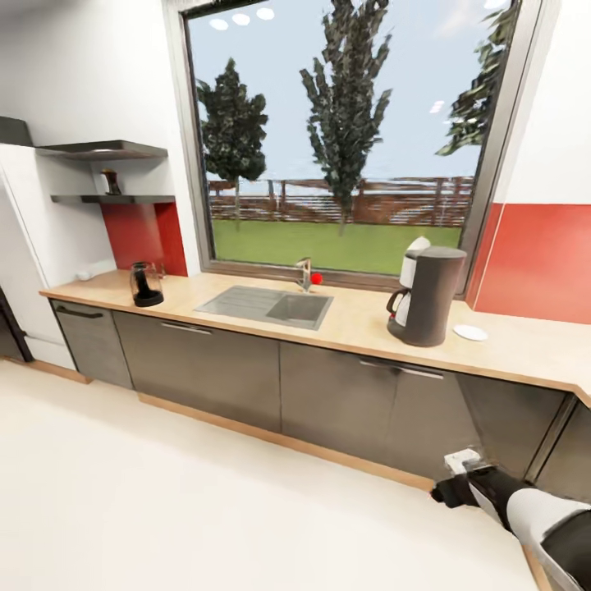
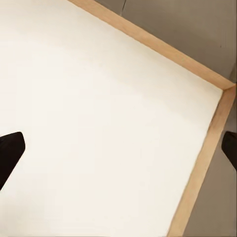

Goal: Set up a coffee station on the kitchen countertop: keep the coffee maker on the countertop, move the bottle of coffee from the kitchen shelf to the counter next to the coffee maker, place a paper coffee filter on top of the coffee maker, put the saucer next to the coffee maker with the coffee cup on the saucer, and place the electric kettle next to the coffee maker.

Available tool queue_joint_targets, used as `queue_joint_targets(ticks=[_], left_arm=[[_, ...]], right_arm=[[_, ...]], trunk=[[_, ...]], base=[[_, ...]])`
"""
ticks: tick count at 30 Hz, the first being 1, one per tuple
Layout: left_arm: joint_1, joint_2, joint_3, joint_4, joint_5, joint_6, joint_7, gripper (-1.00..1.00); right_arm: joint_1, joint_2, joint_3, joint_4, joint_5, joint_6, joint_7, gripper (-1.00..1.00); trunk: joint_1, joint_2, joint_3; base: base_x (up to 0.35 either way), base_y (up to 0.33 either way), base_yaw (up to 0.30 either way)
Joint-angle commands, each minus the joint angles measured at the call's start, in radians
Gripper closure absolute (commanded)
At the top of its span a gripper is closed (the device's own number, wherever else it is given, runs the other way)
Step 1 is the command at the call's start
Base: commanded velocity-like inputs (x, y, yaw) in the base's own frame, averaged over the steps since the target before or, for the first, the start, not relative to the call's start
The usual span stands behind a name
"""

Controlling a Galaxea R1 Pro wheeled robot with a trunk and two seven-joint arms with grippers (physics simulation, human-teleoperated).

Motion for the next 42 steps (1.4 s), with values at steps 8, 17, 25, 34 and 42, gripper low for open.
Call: queue_joint_targets(ticks=[8,17,25,34,42], left_arm=[[0.000,-0.002,0.002,-0.090,-0.094,-0.006,0.001,-1.00],[0.001,-0.008,0.001,-0.167,-0.127,-0.011,-0.007,-1.00],[0.001,-0.009,0.000,-0.241,-0.132,0.002,-0.012,-1.00],[0.001,-0.080,0.000,-0.450,-0.295,0.137,0.004,-1.00],[0.001,-0.104,-0.007,-0.456,-0.337,0.149,-0.002,-1.00]], right_arm=[[0.243,0.019,0.008,0.001,-0.095,-0.129,-0.004,-1.00],[0.414,0.023,0.008,0.001,-0.159,-0.171,-0.002,-1.00],[0.445,0.021,0.008,0.001,-0.171,-0.177,0.006,-1.00],[0.473,0.014,0.007,0.001,-0.173,-0.213,-0.001,-1.00],[0.486,0.032,0.001,-0.001,-0.170,-0.216,-0.020,-1.00]], trunk=[[0.000,-0.001,0.009],[0.000,-0.001,0.021],[0.000,-0.001,0.024],[0.000,-0.001,0.036],[0.000,-0.001,0.037]], base=[[0.000,0.000,0.187],[0.000,0.000,0.180],[0.032,0.000,0.034],[0.298,0.000,-0.086],[0.290,-0.036,-0.019]])
